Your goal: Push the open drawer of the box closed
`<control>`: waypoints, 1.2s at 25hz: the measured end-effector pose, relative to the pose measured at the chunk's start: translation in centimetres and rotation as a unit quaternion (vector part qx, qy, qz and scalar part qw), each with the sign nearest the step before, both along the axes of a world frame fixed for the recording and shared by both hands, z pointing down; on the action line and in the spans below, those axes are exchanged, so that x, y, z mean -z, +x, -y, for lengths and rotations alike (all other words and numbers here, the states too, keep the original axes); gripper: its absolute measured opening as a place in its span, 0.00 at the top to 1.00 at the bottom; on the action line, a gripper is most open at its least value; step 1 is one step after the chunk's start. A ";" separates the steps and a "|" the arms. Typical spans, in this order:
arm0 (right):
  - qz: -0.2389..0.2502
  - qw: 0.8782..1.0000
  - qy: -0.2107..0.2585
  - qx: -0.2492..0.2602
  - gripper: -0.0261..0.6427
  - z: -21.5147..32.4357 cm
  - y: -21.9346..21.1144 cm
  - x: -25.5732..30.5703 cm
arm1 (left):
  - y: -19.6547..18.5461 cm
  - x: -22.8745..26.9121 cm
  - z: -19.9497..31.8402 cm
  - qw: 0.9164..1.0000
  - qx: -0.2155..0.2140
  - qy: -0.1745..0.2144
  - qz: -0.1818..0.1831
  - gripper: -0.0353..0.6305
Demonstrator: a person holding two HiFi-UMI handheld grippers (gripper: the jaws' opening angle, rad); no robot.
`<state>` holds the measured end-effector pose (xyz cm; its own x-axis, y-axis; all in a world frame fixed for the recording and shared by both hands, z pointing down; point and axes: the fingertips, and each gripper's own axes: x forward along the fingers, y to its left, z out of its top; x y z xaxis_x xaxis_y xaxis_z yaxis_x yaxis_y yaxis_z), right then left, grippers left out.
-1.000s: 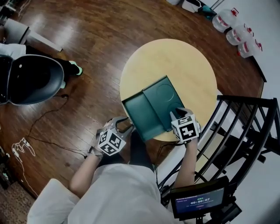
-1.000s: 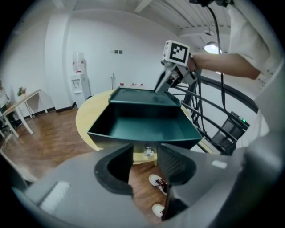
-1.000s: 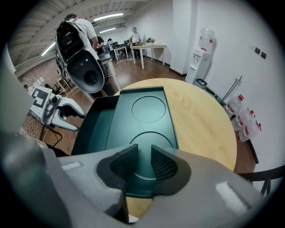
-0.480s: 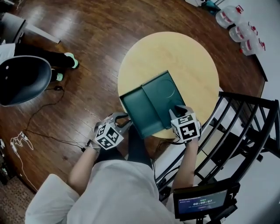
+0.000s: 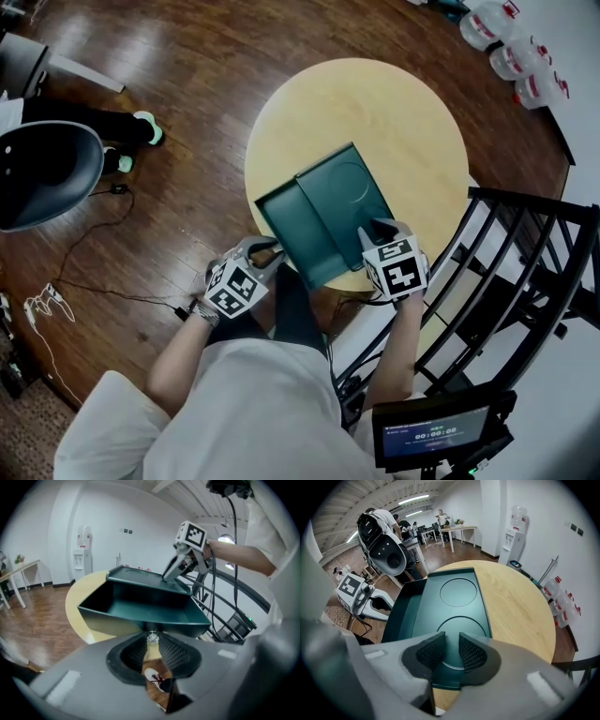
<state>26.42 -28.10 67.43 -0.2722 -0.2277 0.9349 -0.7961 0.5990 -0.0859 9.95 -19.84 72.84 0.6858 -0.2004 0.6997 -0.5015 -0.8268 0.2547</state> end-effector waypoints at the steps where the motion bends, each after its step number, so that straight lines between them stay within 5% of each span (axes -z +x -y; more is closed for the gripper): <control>1: 0.001 1.000 0.000 0.000 0.81 0.0 0.0 0.0 | 0.4 0.2 0.4 1.000 0.004 0.001 -0.005 0.82; 16: 0.025 1.000 -0.005 -0.007 0.81 -0.1 -0.5 0.2 | 6.4 0.8 4.6 1.000 0.006 -0.001 -0.007 0.82; 30: 0.033 0.999 -0.008 0.009 0.81 -0.2 -0.8 0.5 | 7.6 1.3 5.7 1.000 0.018 -0.002 -0.019 0.82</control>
